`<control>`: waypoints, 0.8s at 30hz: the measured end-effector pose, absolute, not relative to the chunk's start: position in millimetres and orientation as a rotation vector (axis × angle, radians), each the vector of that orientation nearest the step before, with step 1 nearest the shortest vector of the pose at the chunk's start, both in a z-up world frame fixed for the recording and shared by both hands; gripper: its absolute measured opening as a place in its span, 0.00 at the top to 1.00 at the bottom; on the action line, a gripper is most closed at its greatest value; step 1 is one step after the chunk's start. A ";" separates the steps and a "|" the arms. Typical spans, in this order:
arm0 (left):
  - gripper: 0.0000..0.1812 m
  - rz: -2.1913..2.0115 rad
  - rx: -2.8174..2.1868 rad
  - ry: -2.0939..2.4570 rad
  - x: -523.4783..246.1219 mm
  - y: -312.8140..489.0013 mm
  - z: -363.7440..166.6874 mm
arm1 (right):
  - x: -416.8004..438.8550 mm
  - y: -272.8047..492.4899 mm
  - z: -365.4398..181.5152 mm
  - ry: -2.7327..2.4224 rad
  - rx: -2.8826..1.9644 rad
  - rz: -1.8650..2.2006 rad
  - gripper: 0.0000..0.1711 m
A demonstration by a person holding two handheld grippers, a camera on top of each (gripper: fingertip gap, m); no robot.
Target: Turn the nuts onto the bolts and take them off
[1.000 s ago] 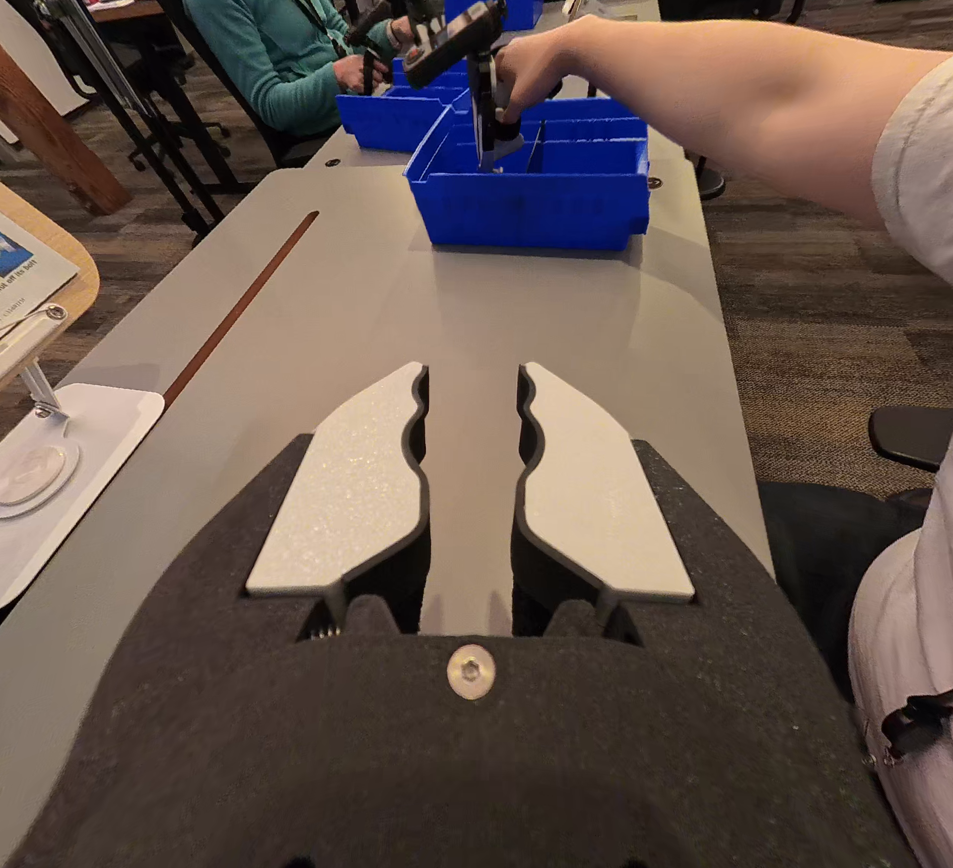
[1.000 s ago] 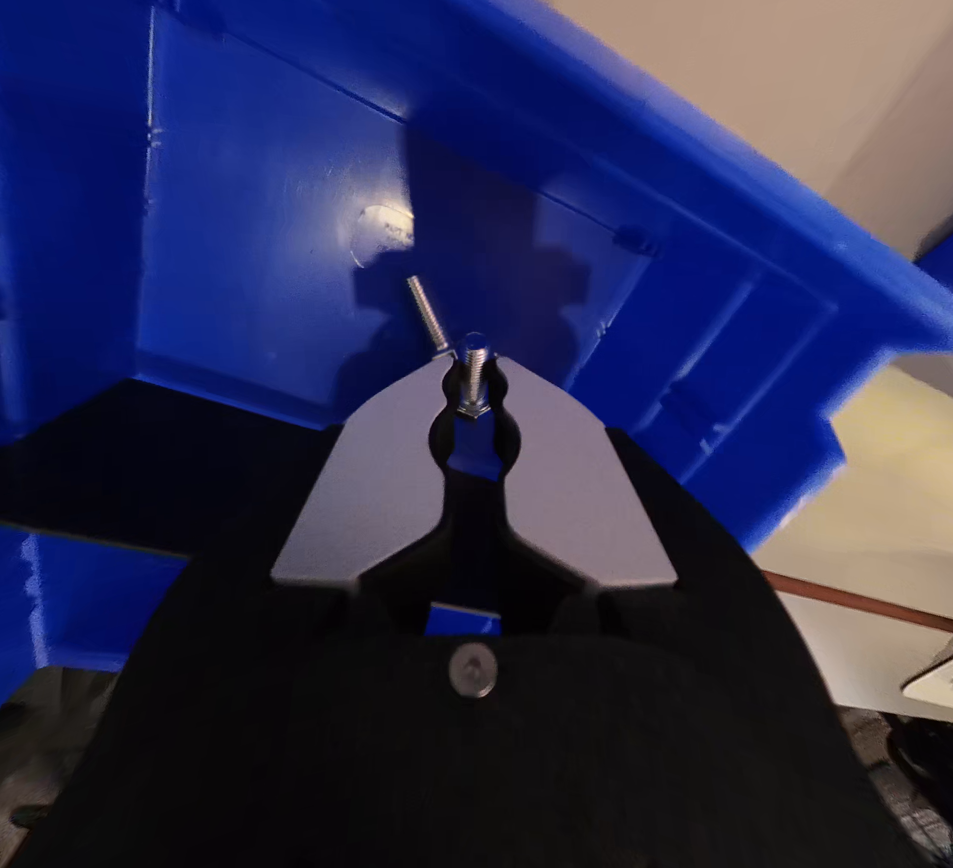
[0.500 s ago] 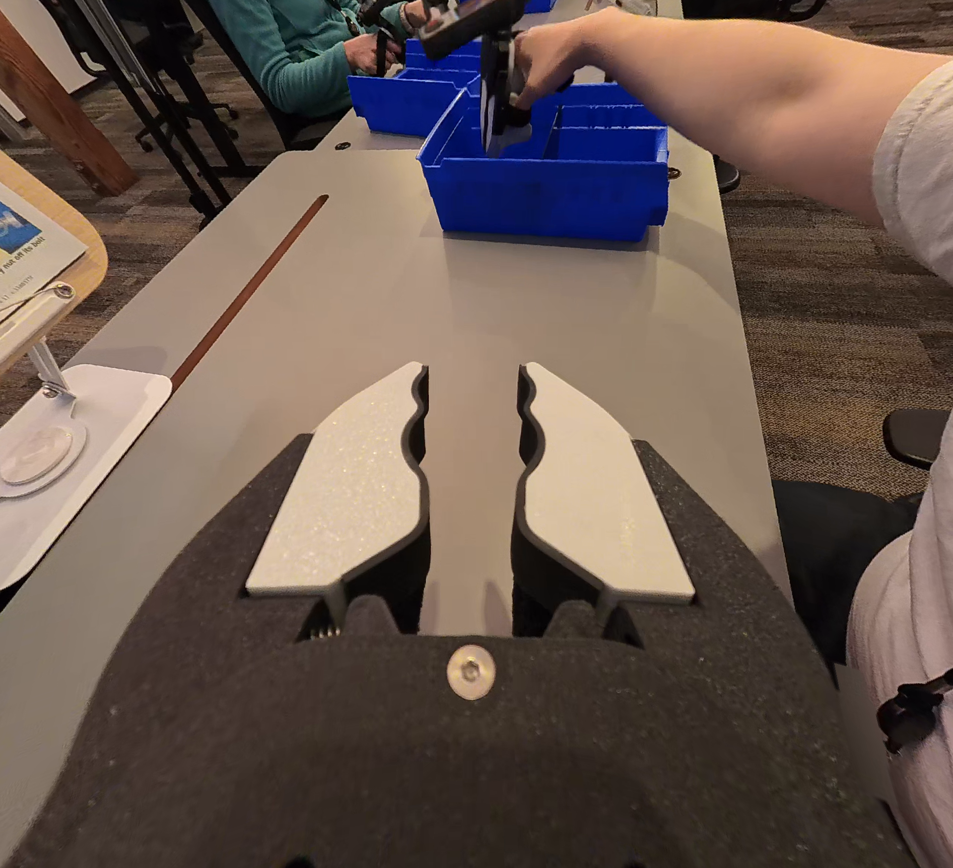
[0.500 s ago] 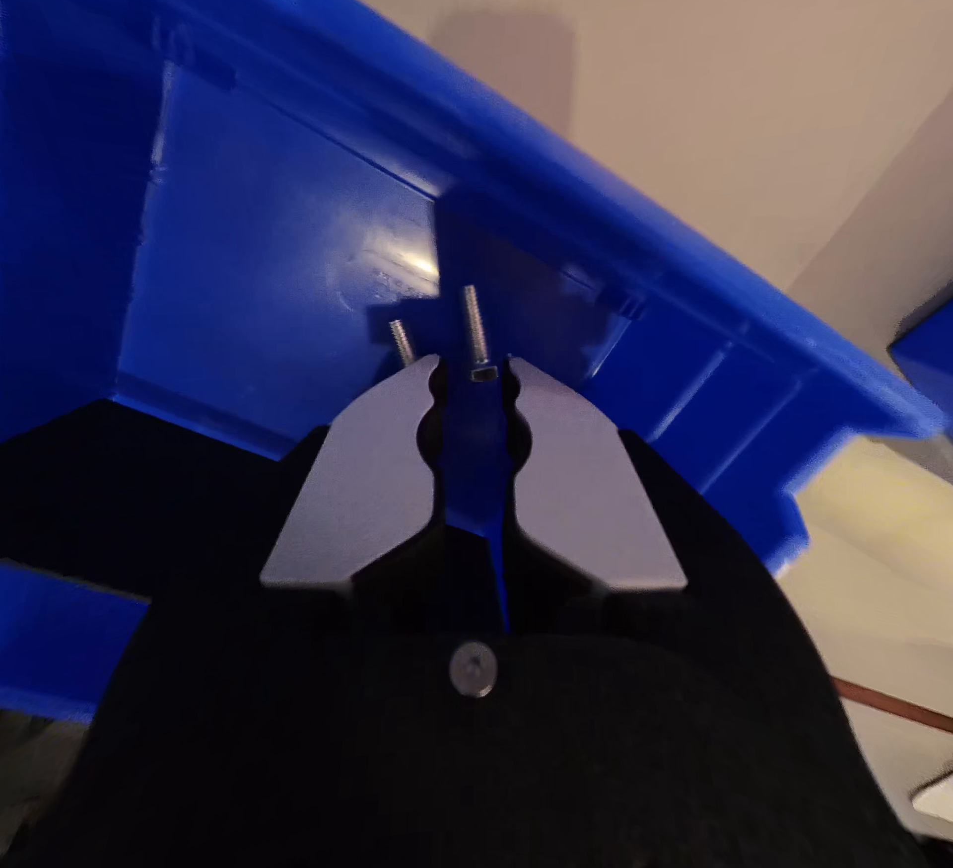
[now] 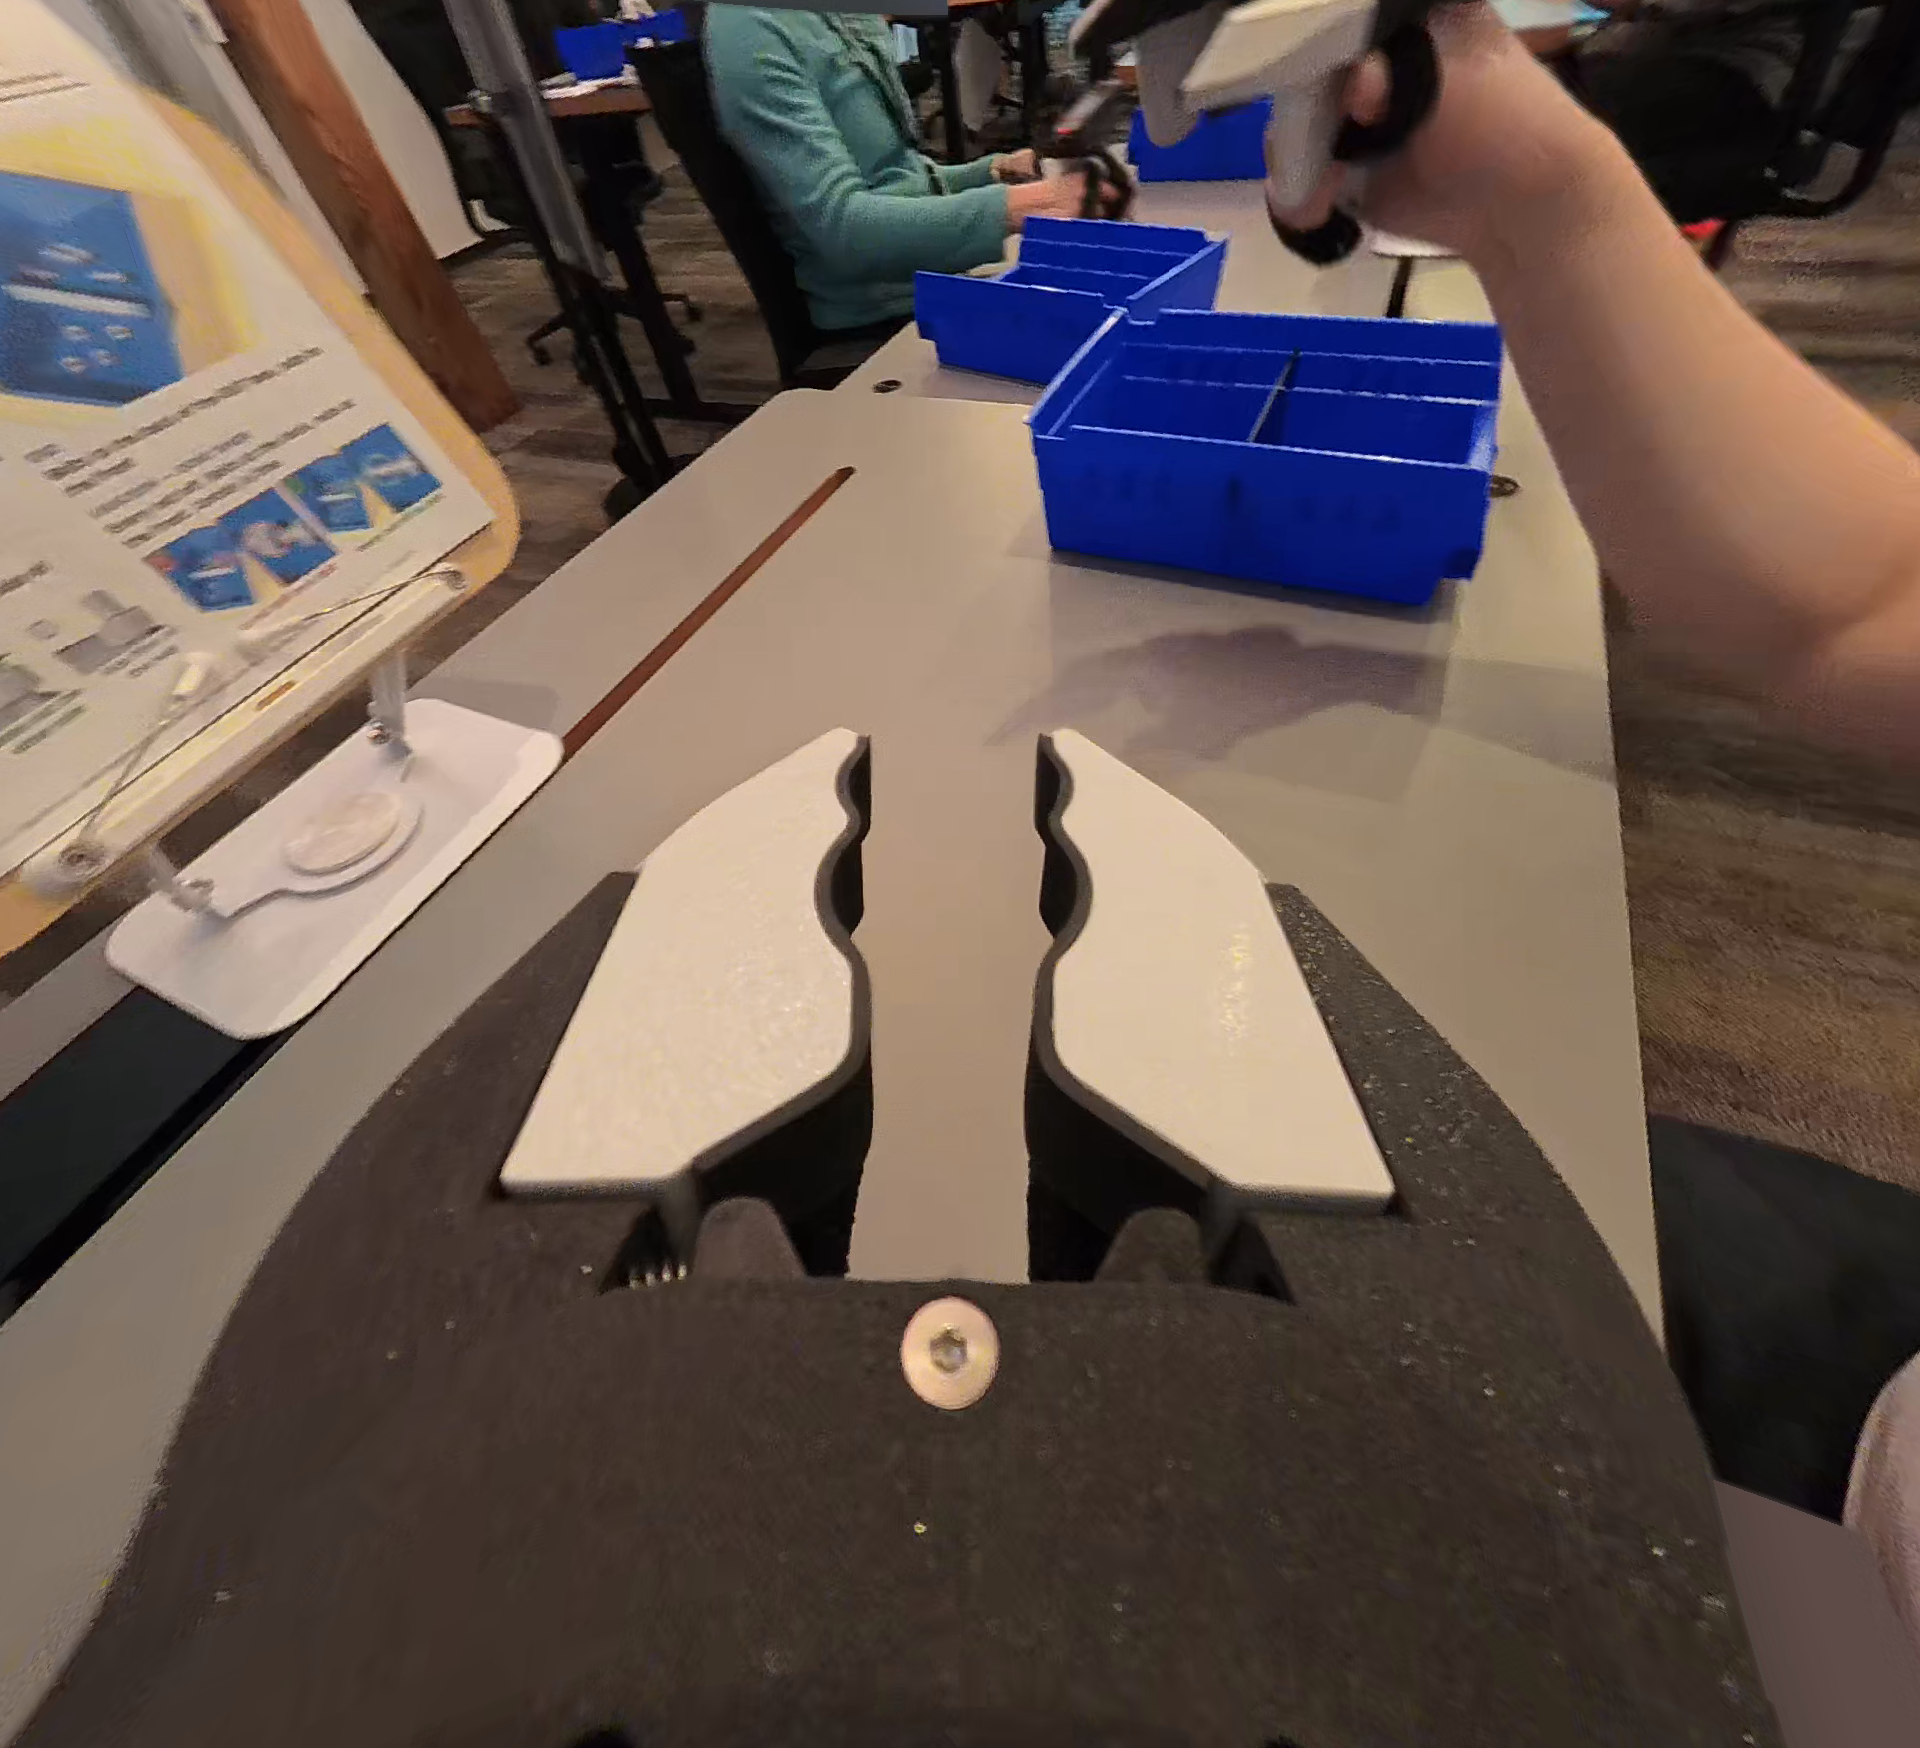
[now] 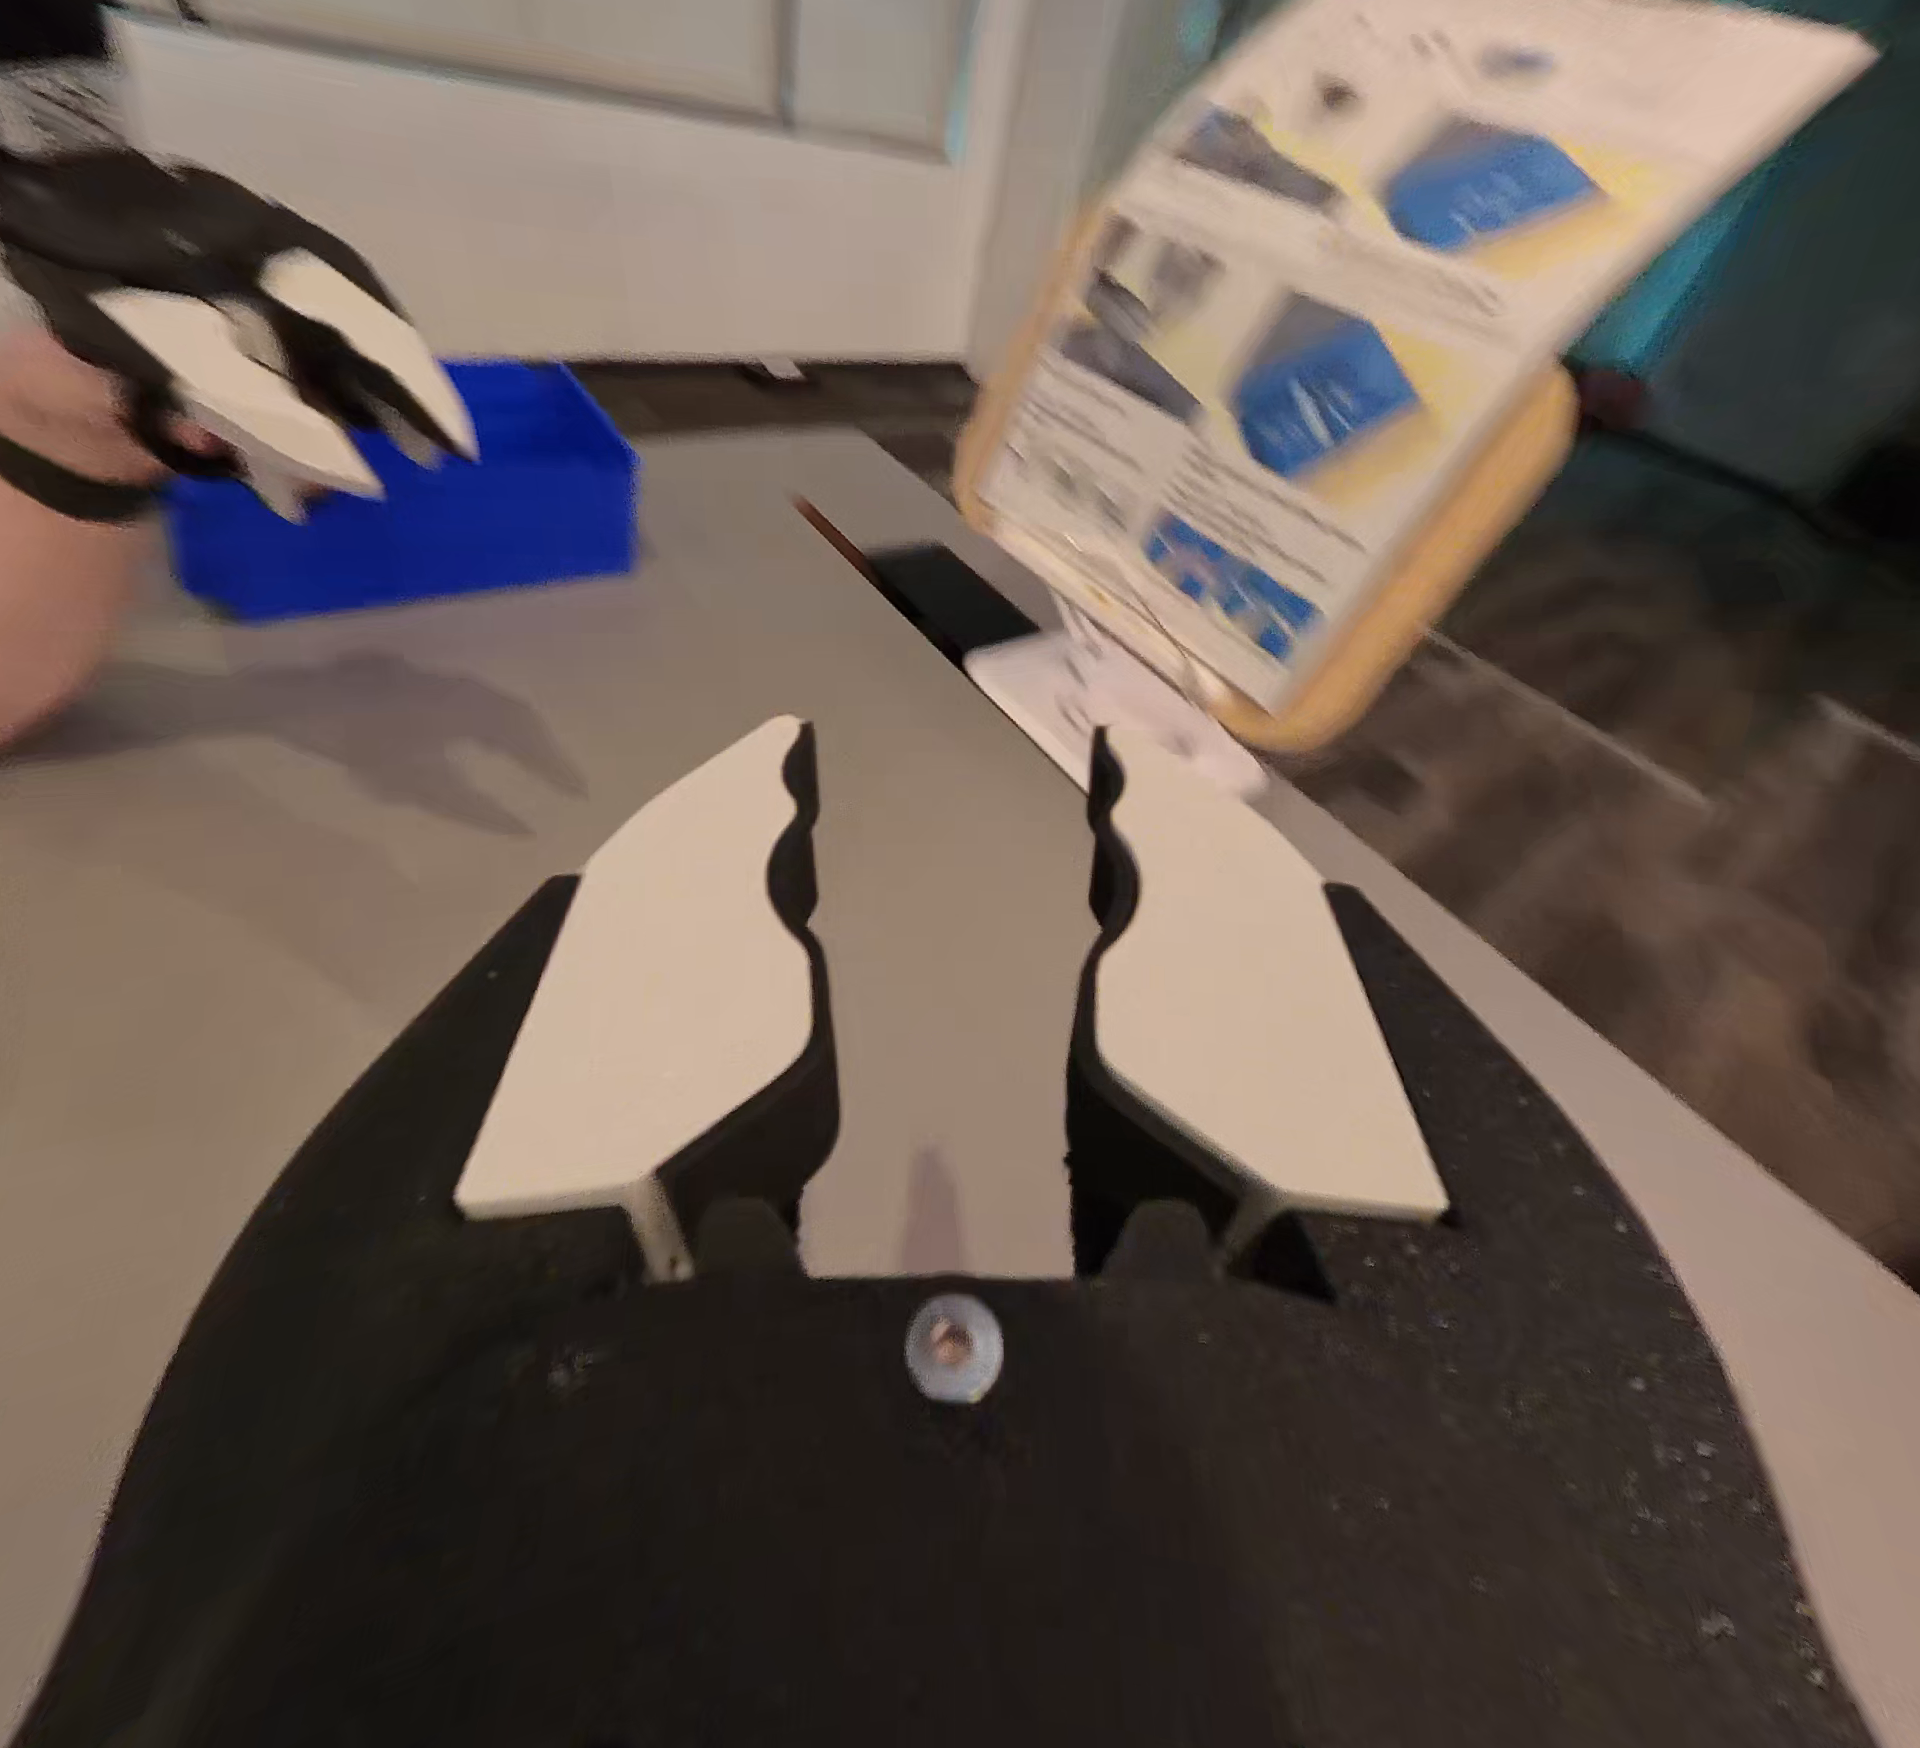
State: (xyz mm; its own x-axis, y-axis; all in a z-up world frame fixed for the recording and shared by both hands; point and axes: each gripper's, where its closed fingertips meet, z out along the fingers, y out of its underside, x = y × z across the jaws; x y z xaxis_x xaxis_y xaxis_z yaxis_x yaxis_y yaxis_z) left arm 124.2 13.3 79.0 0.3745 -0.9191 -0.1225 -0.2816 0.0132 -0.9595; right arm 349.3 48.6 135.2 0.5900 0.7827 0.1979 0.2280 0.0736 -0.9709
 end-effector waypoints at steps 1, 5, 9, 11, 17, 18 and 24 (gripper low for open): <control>0.83 -0.701 -1.530 1.097 117.1 13.6 81.1 | 318.5 43.2 137.3 -0.925 -1.416 0.584 0.70; 0.83 -0.591 -1.594 0.993 65.5 6.2 80.2 | 216.2 32.6 134.2 -0.960 -1.247 0.903 0.72; 0.84 -0.263 -1.744 0.842 -43.5 10.0 68.7 | 155.2 52.1 114.8 -0.971 -1.285 0.990 0.78; 0.84 -0.093 -1.872 0.737 -111.7 14.9 57.5 | 133.1 54.7 102.4 -1.039 -1.347 0.999 0.78; 0.86 -0.082 -2.230 0.476 -228.0 47.3 -10.8 | 80.0 64.2 103.7 -1.076 -1.330 0.995 0.79; 0.86 -0.093 -2.276 0.430 -236.0 56.5 -25.9 | 71.1 66.0 103.1 -1.090 -1.336 0.974 0.79; 0.84 -0.270 -2.486 0.261 -242.8 101.2 -99.2 | 25.9 59.6 97.8 -1.191 -1.322 0.850 0.79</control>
